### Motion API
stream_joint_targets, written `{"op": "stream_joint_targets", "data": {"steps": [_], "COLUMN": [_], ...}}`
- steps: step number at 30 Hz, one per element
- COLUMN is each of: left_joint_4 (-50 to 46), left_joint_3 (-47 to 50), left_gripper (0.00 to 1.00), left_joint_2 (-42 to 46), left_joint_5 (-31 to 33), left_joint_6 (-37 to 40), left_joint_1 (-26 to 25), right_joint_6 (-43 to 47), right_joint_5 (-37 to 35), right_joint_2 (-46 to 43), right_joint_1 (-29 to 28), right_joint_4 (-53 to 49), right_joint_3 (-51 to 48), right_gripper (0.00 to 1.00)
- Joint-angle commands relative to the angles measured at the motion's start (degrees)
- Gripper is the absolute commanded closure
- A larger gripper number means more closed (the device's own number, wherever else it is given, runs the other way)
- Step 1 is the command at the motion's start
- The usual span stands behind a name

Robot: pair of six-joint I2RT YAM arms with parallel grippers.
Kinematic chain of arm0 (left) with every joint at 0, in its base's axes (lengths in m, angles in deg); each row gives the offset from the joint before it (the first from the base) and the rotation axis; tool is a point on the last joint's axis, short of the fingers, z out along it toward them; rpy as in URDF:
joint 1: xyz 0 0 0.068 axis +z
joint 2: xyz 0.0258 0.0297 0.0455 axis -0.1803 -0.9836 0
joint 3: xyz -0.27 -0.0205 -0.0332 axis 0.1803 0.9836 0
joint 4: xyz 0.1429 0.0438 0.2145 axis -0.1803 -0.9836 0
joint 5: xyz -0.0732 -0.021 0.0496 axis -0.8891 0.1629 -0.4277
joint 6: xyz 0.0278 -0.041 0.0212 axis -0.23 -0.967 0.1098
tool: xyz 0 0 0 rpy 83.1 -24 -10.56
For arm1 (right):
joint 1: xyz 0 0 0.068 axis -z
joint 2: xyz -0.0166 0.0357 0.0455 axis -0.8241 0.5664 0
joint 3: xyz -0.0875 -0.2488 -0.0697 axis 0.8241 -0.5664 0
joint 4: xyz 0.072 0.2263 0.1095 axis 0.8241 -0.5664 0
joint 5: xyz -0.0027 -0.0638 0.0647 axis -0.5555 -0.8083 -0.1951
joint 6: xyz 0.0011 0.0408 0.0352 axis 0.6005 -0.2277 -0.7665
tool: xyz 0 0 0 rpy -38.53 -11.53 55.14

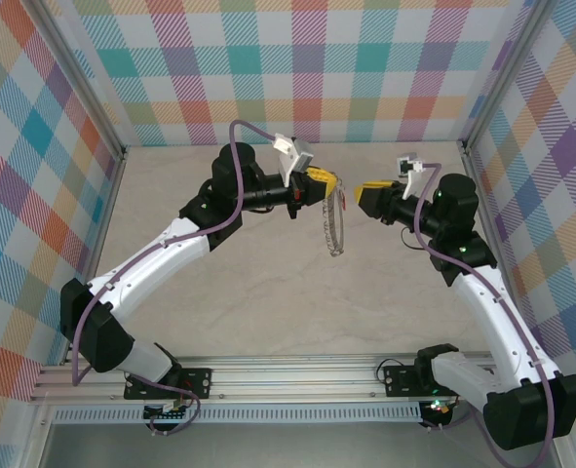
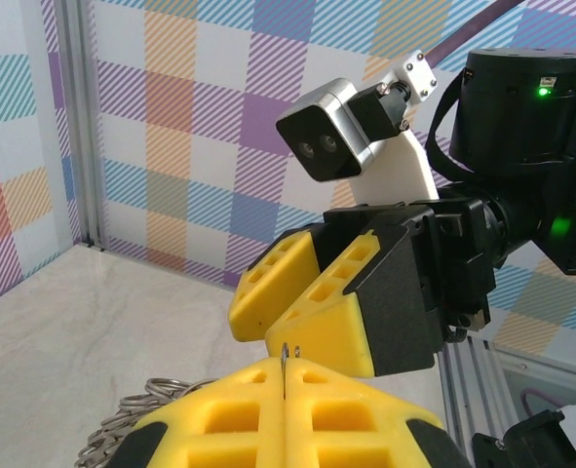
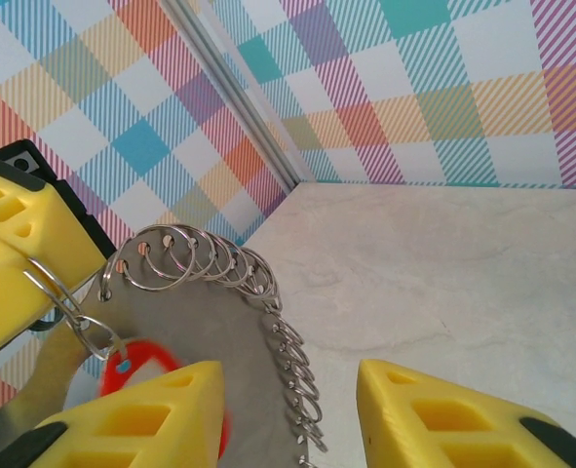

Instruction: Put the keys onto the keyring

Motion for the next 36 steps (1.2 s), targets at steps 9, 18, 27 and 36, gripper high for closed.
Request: {"op": "stream_joint_targets", "data": {"steps": [9, 18, 27, 36], "left_joint_4": [11.4, 26.4, 35.4, 41.5], "left_joint_3": [3.0, 7.7, 9.8, 10.2], "left_gripper": [1.0, 1.0, 1.0, 1.0], "left_joint_2": [1.3, 0.3, -1.0, -3.5], "left_joint_5": [1.0, 0.9, 2.4, 1.3], "left_joint_6": [-5.6, -17.6, -25.6, -31.0], "left_joint_1": [-0.4, 1.3, 1.6, 2.0], "right_joint_6": [-7.6, -17.2, -24.3, -28.4], "right_joint_5": [-1.2, -0.2, 7.4, 9.9], "right_joint_2": [-1.0, 0.3, 2.1, 4.0], "right_joint_1": [0.5, 0.9, 0.9, 0.9], "right_joint_4": [8.2, 16.9, 27.1, 33.0], "right_joint_3": [-0.6, -0.6, -2.1, -3.0], "right_gripper": [0.47, 0.46, 0.49, 0.54]}}
